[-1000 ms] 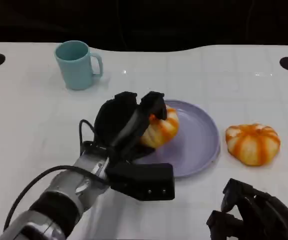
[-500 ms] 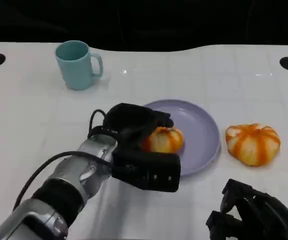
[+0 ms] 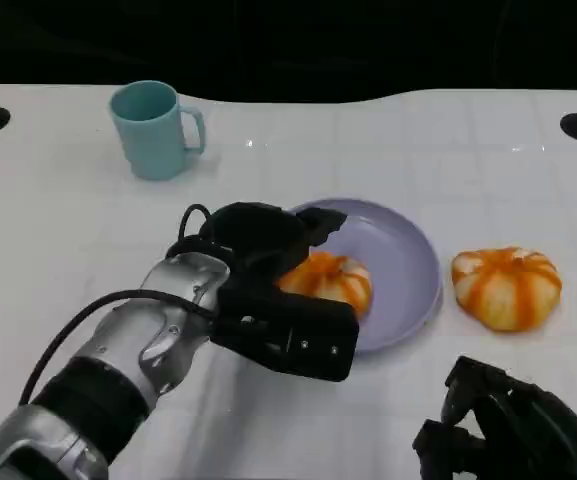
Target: Grasp the bread from the table and place it into the plate.
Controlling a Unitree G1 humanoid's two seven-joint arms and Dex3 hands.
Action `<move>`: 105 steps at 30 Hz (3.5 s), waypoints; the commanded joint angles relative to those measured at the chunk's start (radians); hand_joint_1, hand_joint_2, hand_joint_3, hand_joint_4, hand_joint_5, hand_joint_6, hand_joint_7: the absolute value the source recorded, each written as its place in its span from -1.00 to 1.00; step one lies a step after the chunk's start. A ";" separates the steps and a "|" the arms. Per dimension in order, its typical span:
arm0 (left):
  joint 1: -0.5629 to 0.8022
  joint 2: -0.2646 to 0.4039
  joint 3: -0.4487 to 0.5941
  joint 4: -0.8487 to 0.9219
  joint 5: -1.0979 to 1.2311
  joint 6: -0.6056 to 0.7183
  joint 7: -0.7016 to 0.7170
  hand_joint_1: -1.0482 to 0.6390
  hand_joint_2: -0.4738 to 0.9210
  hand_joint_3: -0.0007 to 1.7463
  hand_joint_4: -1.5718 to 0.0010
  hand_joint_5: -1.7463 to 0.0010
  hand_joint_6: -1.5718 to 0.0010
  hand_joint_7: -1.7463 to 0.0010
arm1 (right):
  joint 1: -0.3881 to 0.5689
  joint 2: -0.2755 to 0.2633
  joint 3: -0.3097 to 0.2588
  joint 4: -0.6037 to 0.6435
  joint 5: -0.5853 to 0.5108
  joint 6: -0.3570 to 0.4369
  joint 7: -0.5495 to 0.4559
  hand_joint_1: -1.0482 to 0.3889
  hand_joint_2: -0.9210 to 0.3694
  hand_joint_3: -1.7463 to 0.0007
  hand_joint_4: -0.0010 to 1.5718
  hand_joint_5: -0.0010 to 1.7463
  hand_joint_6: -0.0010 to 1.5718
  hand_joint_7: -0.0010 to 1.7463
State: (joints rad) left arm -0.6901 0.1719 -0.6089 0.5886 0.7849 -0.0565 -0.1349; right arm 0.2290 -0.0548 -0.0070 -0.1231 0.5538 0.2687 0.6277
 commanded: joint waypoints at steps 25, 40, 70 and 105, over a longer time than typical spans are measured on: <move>0.461 -0.061 0.374 -0.105 -0.690 -0.582 0.052 -0.36 1.00 -0.77 0.28 -1.00 0.48 -0.70 | 0.002 -0.017 -0.010 0.003 0.007 -0.012 0.020 -0.55 -1.00 0.74 0.10 0.84 -0.02 0.49; 0.765 -0.096 0.436 -0.553 -1.172 -0.058 -0.266 -0.49 1.00 -0.63 0.08 -1.00 0.38 -1.00 | 0.007 -0.015 -0.007 -0.013 0.012 -0.002 0.010 -0.55 -1.00 0.73 0.10 0.84 -0.02 0.48; 0.896 -0.135 0.517 -0.657 -1.334 0.193 -0.410 -0.49 1.00 -0.63 -0.09 -1.00 0.25 -1.00 | 0.015 -0.013 -0.007 -0.007 0.007 -0.001 -0.007 -0.58 -1.00 0.76 0.12 0.83 0.01 0.52; 0.900 -0.147 0.528 -0.642 -1.324 0.218 -0.431 -0.47 1.00 -0.64 -0.14 -1.00 0.20 -1.00 | -0.009 -0.013 -0.023 0.038 0.008 -0.014 -0.002 -0.59 -1.00 0.76 0.10 0.94 -0.03 0.70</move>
State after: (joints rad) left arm 0.2116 0.0172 -0.0882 -0.0517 -0.5404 0.1536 -0.5570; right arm 0.2261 -0.0536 -0.0155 -0.0917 0.5565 0.2609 0.6210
